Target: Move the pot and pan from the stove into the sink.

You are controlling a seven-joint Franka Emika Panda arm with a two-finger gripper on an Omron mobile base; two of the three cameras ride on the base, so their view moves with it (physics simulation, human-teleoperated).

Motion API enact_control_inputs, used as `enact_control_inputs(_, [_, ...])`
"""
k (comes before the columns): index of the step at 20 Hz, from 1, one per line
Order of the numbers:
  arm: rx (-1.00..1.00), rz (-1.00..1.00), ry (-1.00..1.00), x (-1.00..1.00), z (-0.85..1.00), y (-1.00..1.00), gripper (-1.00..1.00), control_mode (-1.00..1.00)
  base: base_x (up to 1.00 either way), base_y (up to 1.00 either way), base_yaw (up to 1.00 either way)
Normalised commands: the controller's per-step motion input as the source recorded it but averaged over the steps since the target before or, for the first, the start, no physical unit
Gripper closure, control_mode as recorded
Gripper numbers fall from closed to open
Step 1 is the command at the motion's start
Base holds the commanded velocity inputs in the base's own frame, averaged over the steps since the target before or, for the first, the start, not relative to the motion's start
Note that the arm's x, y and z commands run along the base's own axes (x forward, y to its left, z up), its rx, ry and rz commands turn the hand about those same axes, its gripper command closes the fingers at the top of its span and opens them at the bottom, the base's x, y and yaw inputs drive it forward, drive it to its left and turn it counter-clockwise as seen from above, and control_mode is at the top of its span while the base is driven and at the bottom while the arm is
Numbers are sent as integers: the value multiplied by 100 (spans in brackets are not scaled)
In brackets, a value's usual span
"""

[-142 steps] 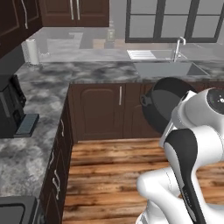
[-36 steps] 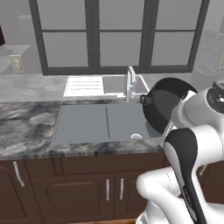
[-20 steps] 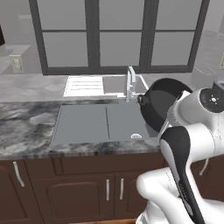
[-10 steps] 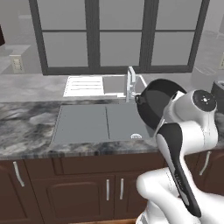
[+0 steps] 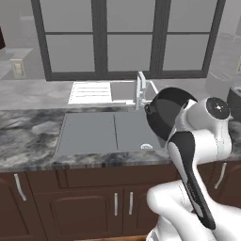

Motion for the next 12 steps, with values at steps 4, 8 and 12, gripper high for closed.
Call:
enact_control_inputs(4, [0,0,16,0,-8,-2,100,-100,0,0,0])
enact_control_inputs(8, [0,0,19,0,-6,-3,100,-100,0,0,0])
enact_control_inputs(12, [0,0,21,3,-2,-1,100,-100,0,0,0])
